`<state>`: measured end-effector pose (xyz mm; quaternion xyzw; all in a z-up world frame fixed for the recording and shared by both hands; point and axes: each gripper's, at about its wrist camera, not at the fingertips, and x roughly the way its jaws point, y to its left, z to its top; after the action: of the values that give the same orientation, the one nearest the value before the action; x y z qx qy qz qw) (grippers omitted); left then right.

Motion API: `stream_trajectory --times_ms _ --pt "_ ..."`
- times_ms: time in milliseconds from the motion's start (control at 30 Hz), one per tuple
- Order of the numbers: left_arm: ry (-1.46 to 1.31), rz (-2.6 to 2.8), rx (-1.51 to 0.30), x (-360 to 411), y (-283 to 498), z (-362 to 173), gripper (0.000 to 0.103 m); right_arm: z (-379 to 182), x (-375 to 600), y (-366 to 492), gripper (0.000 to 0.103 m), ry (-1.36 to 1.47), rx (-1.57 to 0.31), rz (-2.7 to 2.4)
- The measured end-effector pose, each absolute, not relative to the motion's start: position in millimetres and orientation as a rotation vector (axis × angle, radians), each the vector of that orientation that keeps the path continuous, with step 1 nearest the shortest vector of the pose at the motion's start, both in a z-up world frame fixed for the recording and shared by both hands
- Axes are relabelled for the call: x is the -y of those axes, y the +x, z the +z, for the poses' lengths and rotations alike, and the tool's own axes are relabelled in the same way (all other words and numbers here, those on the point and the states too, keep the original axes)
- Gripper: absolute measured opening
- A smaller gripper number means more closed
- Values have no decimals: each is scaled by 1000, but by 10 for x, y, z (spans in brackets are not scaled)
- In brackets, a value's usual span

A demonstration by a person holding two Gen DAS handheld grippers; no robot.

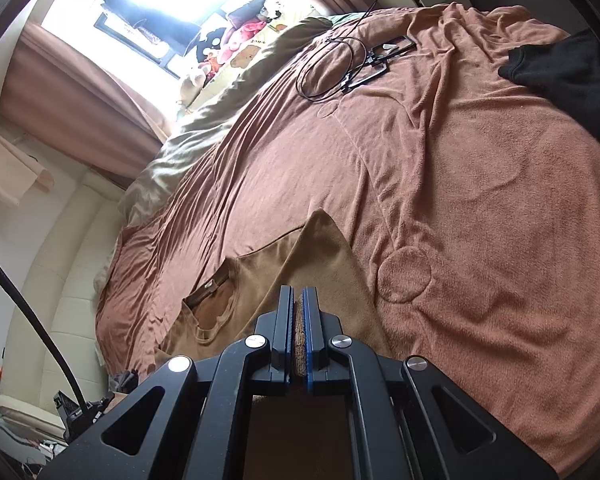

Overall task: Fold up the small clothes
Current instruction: 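Lift the hem with both tools and carry it toward the collar, then lay the hem down beside the collar with both tools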

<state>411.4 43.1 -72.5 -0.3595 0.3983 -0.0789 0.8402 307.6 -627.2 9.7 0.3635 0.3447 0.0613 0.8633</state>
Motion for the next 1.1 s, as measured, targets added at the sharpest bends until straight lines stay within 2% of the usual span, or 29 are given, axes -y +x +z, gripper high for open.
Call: stream_trajectory --times_ms 467,700,1100 --pt "-663 -152 -946 -290 4856 -993 4 83 6086 3832 1 649 -824 86" --pt "-521 -160 -1041 -125 5274 -1198 4 4 5947 4292 1 540 -907 115" --pt "-490 -167 -1103 -42 5588 -1389 4 -225 5902 4820 1 483 -973 113"
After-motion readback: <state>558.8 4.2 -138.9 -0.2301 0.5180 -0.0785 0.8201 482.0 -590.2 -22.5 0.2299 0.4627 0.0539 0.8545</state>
